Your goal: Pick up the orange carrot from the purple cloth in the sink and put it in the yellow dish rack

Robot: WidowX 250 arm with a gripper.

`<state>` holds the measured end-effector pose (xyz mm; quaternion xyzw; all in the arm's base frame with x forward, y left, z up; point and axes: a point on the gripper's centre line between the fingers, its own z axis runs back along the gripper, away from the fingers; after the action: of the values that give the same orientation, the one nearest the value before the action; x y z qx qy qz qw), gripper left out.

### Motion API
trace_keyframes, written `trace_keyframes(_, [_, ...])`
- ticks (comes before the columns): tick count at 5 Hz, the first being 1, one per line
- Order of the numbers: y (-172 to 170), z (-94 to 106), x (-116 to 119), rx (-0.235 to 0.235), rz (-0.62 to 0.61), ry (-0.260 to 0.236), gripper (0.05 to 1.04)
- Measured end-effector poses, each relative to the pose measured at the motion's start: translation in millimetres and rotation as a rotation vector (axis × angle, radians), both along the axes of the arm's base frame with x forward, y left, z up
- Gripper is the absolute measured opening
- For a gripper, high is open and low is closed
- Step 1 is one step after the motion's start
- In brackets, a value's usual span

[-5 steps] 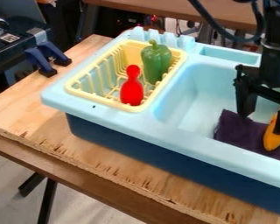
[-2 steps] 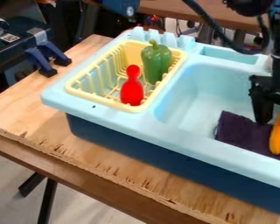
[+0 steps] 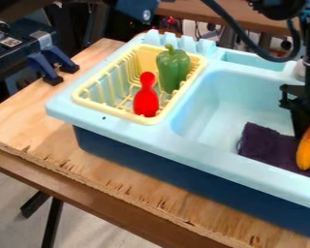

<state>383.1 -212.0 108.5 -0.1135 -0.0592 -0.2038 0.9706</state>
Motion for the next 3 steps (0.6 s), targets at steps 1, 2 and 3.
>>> trace_keyframes(1, [4, 14.5, -10, -0.011, -0.02, -0.018, 0.457])
trace_keyframes(2, [16, 64.9, -28, 0.011, -0.034, -0.112, 0.454])
trace_keyframes(3, [36, 103.5, -48, 0.038, -0.026, -0.184, 0.454])
